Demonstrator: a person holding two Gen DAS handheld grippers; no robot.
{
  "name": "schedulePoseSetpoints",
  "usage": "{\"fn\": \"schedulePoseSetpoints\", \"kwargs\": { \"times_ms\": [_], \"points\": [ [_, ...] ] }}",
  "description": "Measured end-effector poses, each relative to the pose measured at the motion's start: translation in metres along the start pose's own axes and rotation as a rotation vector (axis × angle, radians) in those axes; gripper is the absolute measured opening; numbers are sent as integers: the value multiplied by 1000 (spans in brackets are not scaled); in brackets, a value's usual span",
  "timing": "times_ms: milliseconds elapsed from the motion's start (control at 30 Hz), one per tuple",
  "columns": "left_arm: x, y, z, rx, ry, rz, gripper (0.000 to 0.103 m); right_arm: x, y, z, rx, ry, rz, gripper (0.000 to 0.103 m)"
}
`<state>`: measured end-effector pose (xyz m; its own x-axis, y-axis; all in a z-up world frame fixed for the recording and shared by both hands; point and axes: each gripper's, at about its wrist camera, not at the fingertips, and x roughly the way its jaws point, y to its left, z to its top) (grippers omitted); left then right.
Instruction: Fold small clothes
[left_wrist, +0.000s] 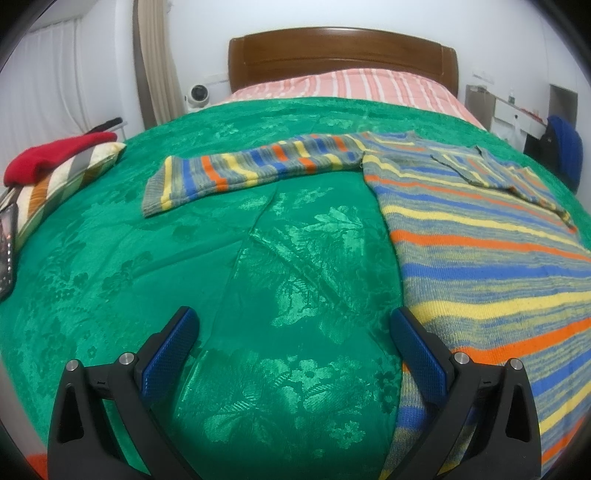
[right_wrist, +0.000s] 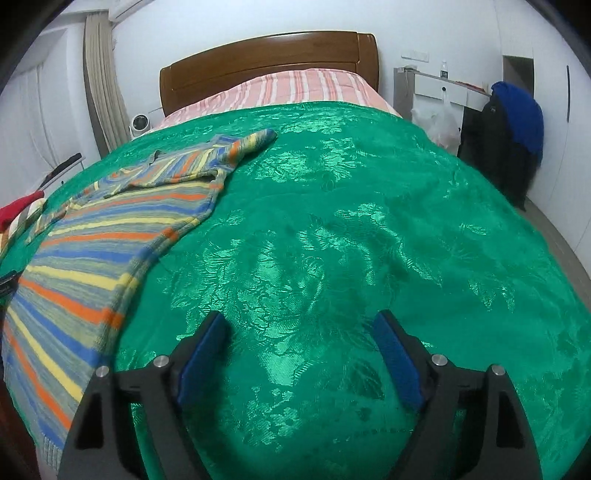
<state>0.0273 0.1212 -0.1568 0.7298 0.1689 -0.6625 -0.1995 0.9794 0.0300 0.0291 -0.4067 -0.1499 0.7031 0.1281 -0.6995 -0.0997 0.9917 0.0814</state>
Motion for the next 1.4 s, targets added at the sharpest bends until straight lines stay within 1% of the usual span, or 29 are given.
{"fn": "schedulePoseSetpoints", "kwargs": {
  "times_ms": [133,200,300,467,600,767,900,967,1033,1067,1100,1133,1200,1267,1333,1400],
  "points": [
    [-1,2,6,-10,68,-20,103,1,0,0,-2,-3,-1,82],
    [-3,4,12,-9,113,-51,103,1,0,-1,-3,-5,-2,82],
    [-7,4,18,-12,150,-99,103,2,-1,-1,-4,-8,0,83],
    [-10,-2,24,-3,167,-133,103,3,-1,-2,-3,-9,2,83],
    [-7,-10,20,23,169,-124,103,3,-1,-2,-3,-8,0,83],
    [-8,-6,19,-5,157,-131,103,3,-1,-2,-3,-8,0,83],
    [-8,-1,22,-14,168,-140,102,3,-1,-2,-5,-8,-3,83],
    [-10,8,32,-43,176,-190,102,3,-1,-2,-6,-7,-5,83],
    [-14,32,56,-142,156,-254,102,3,-1,-1,-9,-7,-9,83],
    [-15,46,68,-195,139,-267,102,4,-1,-1,-11,-7,-10,83],
    [-15,68,84,-269,116,-278,102,4,-1,-1,-11,-7,-11,83],
    [-12,85,98,-323,100,-280,102,4,-1,-1,-11,-7,-11,83],
    [1,116,123,-387,88,-259,102,4,-1,-1,-11,-7,-11,83],
    [24,140,145,-407,99,-197,102,4,-1,-1,-11,-7,-11,83],
    [58,160,161,-408,148,-103,102,4,-1,-1,-12,-7,-12,83],
    [86,167,167,-409,205,-42,101,4,0,-1,-12,-7,-14,84]
  ]
}}
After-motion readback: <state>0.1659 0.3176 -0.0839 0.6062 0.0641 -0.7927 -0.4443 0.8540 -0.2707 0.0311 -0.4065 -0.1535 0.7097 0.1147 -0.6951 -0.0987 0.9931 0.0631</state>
